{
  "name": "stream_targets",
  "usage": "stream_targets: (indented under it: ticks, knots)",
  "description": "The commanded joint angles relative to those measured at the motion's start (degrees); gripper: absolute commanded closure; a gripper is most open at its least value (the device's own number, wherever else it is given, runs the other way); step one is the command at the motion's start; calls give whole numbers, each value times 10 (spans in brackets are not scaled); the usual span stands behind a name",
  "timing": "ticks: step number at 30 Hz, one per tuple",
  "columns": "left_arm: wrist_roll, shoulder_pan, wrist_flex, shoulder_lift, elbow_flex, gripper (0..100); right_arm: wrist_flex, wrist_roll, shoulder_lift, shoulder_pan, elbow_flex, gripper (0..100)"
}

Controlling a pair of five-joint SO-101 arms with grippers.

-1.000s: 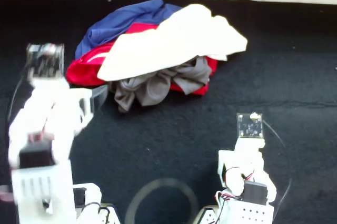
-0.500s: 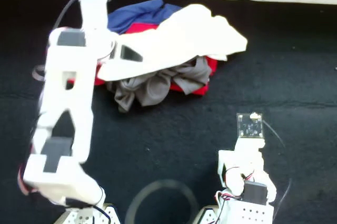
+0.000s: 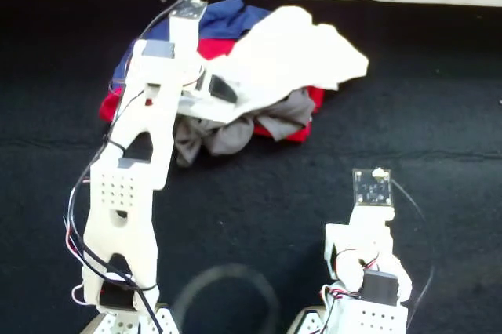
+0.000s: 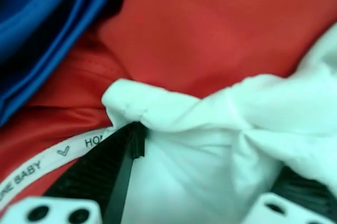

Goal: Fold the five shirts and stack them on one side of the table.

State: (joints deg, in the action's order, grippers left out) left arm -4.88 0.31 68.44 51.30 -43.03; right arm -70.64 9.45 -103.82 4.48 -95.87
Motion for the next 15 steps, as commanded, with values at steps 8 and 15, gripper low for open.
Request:
stream_targets:
  ticks: [8, 15]
  knots:
    - [1, -98, 91, 24, -33, 970, -5, -3, -6, 6, -71, 992]
    - [-4, -263, 212, 24, -158, 992, -5, -3, -6, 6, -71, 992]
